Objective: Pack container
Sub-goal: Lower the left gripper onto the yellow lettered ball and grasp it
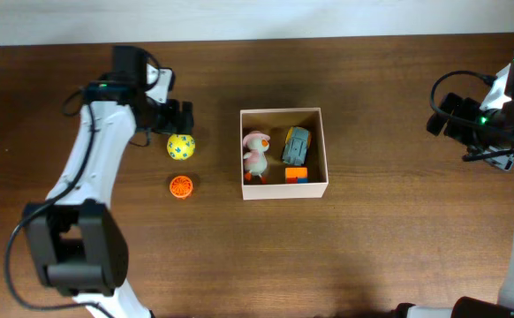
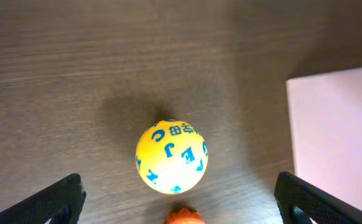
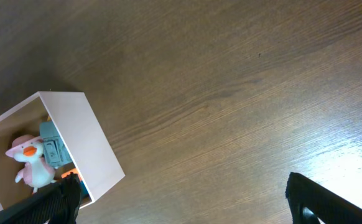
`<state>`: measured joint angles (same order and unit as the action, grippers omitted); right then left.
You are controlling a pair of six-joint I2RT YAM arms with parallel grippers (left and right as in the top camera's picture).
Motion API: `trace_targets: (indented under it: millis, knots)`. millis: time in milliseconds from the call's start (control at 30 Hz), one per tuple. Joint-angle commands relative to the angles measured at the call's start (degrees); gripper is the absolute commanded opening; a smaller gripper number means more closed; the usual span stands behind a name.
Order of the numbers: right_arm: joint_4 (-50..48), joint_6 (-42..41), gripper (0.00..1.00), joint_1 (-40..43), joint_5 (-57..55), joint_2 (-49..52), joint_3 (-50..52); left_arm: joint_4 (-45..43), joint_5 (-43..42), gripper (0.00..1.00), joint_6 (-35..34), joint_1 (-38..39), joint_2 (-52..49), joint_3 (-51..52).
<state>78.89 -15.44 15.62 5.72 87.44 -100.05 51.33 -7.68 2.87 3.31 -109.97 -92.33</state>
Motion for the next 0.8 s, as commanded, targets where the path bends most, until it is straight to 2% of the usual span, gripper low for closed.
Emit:
trace_targets:
  millis: [0, 67, 233, 333, 467, 500, 767]
  knots:
    - [0.0, 0.0, 0.99, 0.2, 0.7, 0.4, 0.6, 0.2, 5.4, 0.99, 1.2, 1.4, -5.1, -1.0]
    - [0.0, 0.0, 0.99, 0.2, 0.7, 0.4, 0.6, 0.0, 6.0, 1.0, 0.5, 1.6, -7.6, -1.0]
    - [0.0, 0.0, 0.99, 0.2, 0.7, 0.4, 0.6, -0.1, 6.0, 0.89, 0.4, 1.5, -12.5, -1.0]
    - [0.0, 0.0, 0.99, 0.2, 0.7, 0.4, 0.6, -0.5, 6.0, 0.75, 0.4, 1.5, -13.9, -1.0]
    - [0.0, 0.0, 0.99, 0.2, 0.7, 0.4, 0.6, -0.7, 6.0, 0.44, 0.4, 1.6, -13.9, -1.5]
    - [0.0, 0.0, 0.99, 0.2, 0.7, 0.4, 0.6, -0.2, 6.0, 0.4, 0.4, 1.7, -13.9, -2.2]
    - [0.0, 0.0, 0.99, 0.2, 0.7, 0.4, 0.6, 13.9, 5.9, 0.34, 0.4, 4.8, -10.9, -16.8]
